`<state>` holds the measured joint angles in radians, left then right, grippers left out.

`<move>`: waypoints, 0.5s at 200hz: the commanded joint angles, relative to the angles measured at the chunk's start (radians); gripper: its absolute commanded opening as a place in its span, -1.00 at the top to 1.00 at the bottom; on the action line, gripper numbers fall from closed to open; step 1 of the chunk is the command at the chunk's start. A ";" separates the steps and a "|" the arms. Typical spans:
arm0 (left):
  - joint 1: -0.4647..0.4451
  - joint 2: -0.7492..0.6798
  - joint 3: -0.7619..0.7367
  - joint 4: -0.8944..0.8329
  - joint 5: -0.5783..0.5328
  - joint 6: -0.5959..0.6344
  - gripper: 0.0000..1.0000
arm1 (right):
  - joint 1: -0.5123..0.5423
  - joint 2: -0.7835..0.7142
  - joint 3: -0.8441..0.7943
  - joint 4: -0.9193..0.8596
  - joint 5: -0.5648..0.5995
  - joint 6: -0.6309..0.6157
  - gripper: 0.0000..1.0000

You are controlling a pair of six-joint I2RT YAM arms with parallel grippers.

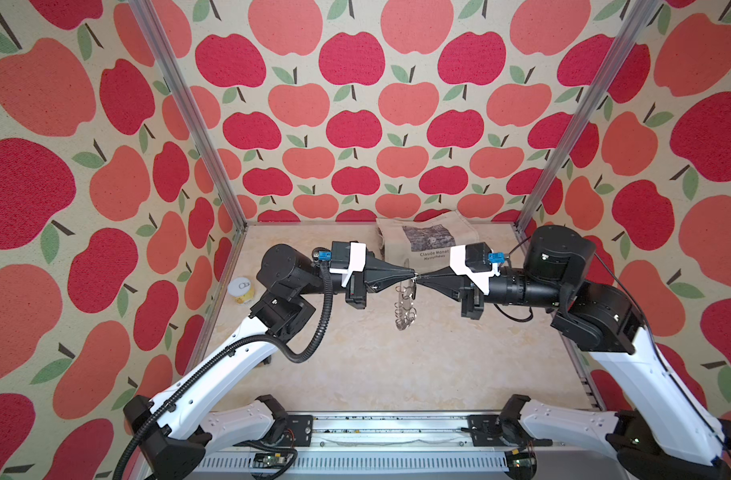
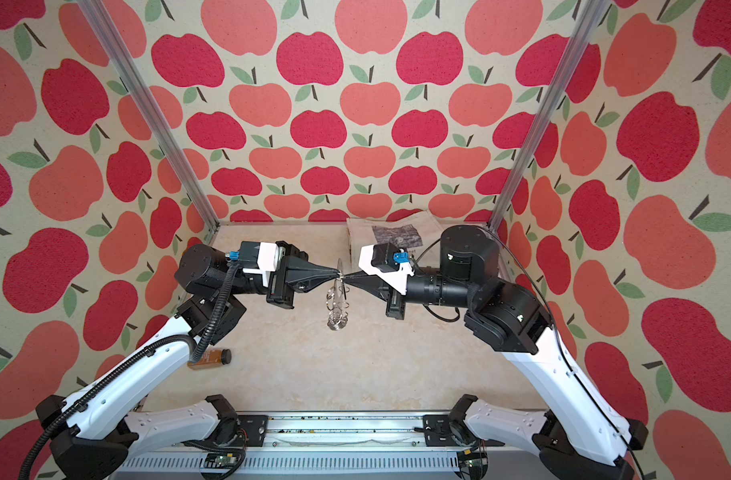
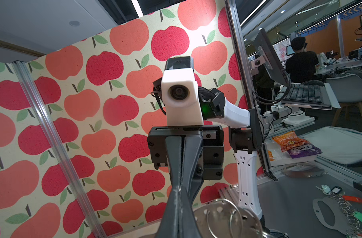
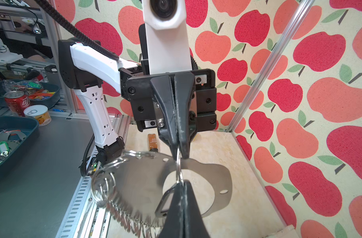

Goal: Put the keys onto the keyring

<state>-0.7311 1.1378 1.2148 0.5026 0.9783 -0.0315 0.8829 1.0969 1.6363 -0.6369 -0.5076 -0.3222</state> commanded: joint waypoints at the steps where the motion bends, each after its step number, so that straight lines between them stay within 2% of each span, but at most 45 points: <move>1: 0.007 0.008 0.011 0.163 -0.031 -0.044 1.00 | 0.005 0.013 -0.032 -0.031 -0.048 0.032 1.00; 24: 0.011 0.007 0.009 0.146 -0.029 -0.040 1.00 | 0.005 0.004 -0.022 -0.040 -0.025 0.021 0.99; 42: 0.016 0.001 0.004 0.129 -0.027 -0.036 1.00 | 0.005 -0.015 -0.014 -0.052 0.006 0.007 0.52; 58: 0.016 -0.001 -0.002 0.121 -0.026 -0.036 1.00 | 0.004 -0.031 -0.006 -0.059 0.033 -0.001 0.30; 100: 0.016 0.000 -0.009 0.120 -0.015 -0.043 1.00 | 0.003 -0.065 -0.005 -0.025 0.079 -0.006 0.21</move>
<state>-0.7193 1.1465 1.2087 0.5697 0.9680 -0.0624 0.8833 1.0664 1.6299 -0.6697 -0.4667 -0.3237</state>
